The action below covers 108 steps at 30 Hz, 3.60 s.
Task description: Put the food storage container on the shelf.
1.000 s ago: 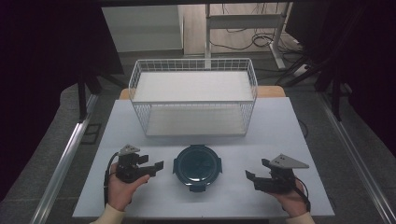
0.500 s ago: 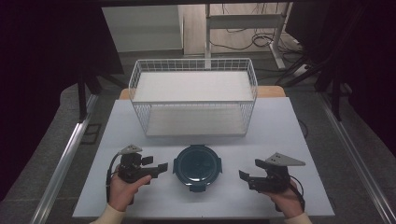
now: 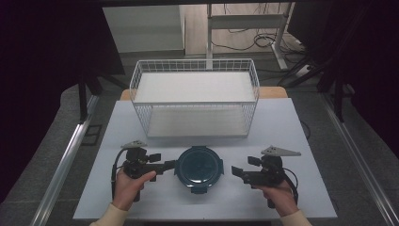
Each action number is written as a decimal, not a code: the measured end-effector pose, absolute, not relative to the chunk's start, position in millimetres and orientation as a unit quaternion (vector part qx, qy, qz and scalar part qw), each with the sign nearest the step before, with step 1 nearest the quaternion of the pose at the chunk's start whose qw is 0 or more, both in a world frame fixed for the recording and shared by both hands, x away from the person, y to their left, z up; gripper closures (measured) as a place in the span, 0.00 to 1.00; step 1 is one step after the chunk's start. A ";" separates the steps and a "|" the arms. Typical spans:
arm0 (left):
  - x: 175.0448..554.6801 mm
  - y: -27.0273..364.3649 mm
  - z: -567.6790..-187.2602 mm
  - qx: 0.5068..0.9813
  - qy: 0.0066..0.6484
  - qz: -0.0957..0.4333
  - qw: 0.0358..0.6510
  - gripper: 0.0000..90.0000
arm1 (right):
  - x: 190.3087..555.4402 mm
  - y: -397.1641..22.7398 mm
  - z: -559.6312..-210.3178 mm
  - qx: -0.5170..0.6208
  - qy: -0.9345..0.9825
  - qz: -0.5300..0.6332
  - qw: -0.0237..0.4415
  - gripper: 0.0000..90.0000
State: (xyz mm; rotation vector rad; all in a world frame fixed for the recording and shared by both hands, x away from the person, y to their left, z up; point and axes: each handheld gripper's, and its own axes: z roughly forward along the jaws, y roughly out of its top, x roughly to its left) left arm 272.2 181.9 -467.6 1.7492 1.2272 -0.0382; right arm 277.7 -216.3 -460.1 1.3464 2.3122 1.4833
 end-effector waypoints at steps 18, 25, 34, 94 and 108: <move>284.0 175.2 -502.5 0.706 0.521 -0.094 0.469 0.22 | 299.8 -170.5 -491.1 0.470 0.758 0.450 -0.029 0.10; 287.6 168.6 -514.4 0.699 0.524 -0.125 0.470 0.23 | 303.8 -160.2 -502.2 0.489 0.747 0.445 -0.065 0.09; 293.0 162.0 -527.1 0.687 0.521 -0.169 0.477 0.27 | 305.7 -148.8 -511.4 0.500 0.738 0.443 -0.101 0.11; 260.4 162.4 -489.4 0.679 0.496 -0.132 0.525 0.50 | 275.1 -168.8 -478.4 0.468 0.723 0.501 -0.085 0.43; 256.1 160.1 -471.7 0.684 0.481 -0.111 0.537 0.50 | 274.6 -170.9 -461.0 0.440 0.735 0.512 -0.068 0.43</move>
